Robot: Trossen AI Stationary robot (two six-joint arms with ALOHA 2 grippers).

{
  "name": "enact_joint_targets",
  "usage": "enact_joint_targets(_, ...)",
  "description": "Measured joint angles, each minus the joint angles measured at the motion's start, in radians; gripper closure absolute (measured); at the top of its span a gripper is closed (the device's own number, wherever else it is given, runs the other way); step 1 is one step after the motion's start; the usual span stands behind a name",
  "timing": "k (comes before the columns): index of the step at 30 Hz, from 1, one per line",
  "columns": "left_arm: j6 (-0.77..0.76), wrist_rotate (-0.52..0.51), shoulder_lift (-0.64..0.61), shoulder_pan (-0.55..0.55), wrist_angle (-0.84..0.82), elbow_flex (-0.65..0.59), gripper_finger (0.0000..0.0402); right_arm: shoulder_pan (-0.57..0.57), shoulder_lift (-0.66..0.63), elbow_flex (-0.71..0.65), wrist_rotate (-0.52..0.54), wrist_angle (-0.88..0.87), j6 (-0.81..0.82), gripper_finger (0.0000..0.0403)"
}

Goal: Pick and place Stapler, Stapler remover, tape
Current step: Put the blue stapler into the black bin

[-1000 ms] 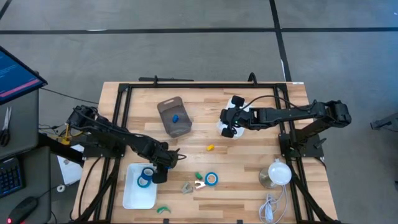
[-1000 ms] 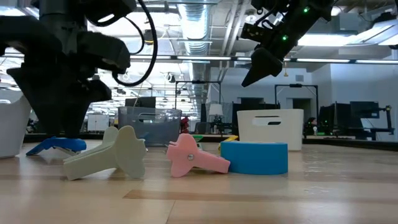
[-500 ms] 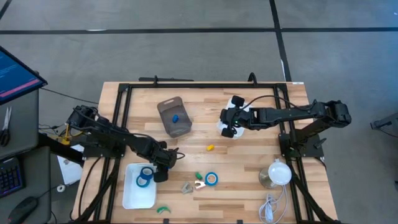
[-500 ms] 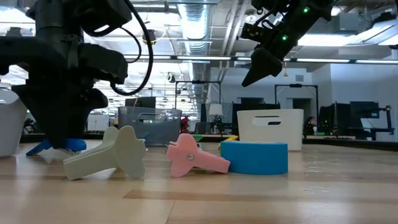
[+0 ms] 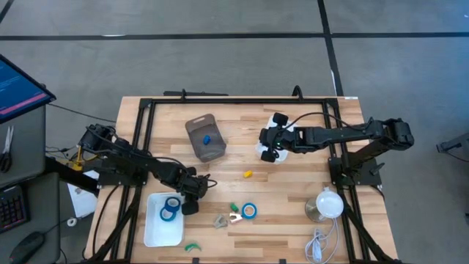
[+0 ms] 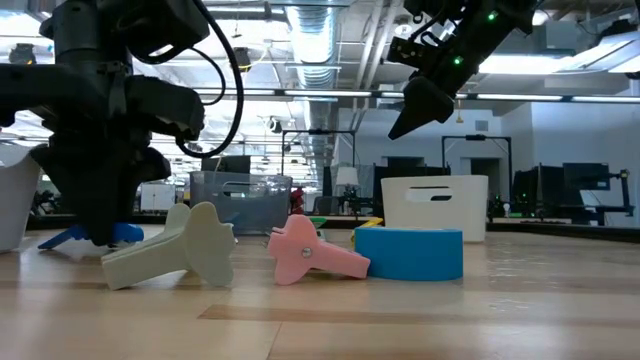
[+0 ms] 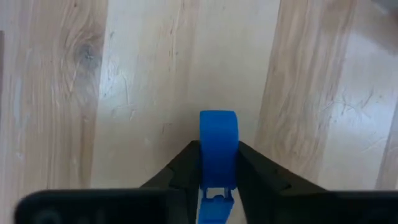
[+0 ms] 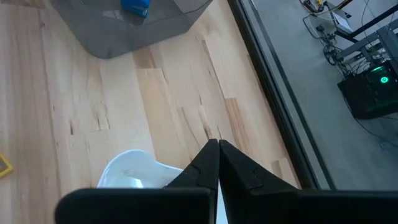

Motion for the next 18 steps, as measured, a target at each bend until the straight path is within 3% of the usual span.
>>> enact_joint_targets(3, 0.0, 0.002, 0.0, 0.0, 0.006, 0.0, 0.0355, 0.0, 0.0, 0.0, 0.0, 0.0, -0.002, 0.0403)
enact_joint_targets(8, 0.025, 0.004, 0.0, 0.012, 0.012, 0.036, 0.0339, 0.0, 0.0, 0.0, 0.0, 0.0, -0.003, 0.0403)
enact_joint_targets(12, 0.09, 0.003, 0.0, 0.039, 0.008, 0.088, 0.0323, 0.0, 0.0, 0.0, 0.0, -0.001, -0.003, 0.0403)
enact_joint_targets(18, 0.251, -0.01, -0.009, 0.105, 0.002, 0.168, 0.0348, 0.0, 0.0, 0.0, 0.0, -0.003, -0.003, 0.0403)
